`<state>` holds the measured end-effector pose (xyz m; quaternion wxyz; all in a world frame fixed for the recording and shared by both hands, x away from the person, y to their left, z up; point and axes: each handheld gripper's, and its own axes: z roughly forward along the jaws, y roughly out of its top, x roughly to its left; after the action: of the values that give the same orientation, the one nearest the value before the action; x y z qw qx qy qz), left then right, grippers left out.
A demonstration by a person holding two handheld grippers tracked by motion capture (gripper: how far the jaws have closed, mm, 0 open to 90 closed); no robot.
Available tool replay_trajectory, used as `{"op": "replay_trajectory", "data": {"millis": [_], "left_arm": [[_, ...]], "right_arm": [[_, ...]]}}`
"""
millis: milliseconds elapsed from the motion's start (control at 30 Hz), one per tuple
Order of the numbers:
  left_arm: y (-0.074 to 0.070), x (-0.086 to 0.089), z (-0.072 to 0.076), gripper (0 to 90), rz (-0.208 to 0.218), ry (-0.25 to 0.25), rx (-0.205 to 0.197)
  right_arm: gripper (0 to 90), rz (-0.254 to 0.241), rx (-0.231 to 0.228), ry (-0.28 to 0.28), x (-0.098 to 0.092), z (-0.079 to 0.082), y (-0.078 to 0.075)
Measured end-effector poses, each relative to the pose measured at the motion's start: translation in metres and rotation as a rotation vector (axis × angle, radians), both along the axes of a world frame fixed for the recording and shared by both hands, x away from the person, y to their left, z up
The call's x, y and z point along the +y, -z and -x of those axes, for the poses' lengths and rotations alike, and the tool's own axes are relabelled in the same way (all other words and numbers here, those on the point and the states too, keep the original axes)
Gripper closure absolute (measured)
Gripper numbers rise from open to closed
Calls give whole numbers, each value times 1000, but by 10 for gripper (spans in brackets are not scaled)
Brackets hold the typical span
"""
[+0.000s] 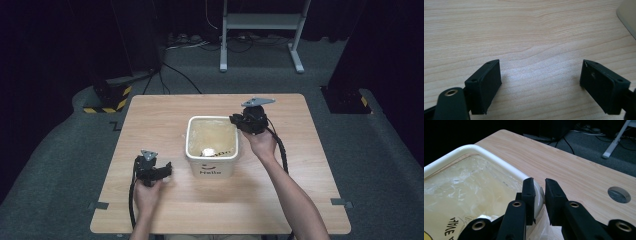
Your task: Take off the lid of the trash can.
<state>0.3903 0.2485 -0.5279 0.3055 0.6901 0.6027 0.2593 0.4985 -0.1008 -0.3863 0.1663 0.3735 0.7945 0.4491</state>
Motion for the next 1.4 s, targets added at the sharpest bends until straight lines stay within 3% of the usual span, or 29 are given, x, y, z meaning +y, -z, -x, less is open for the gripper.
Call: {"op": "replay_trajectory", "data": {"millis": [700,1400], "left_arm": [[0,0,0,174,-3,3,1],[0,0,0,174,-3,-1,-1]], "right_arm": [[791,-47,-7,7,-12,4,-10],[792,-65,-3,41,-43,9,-21]]}}
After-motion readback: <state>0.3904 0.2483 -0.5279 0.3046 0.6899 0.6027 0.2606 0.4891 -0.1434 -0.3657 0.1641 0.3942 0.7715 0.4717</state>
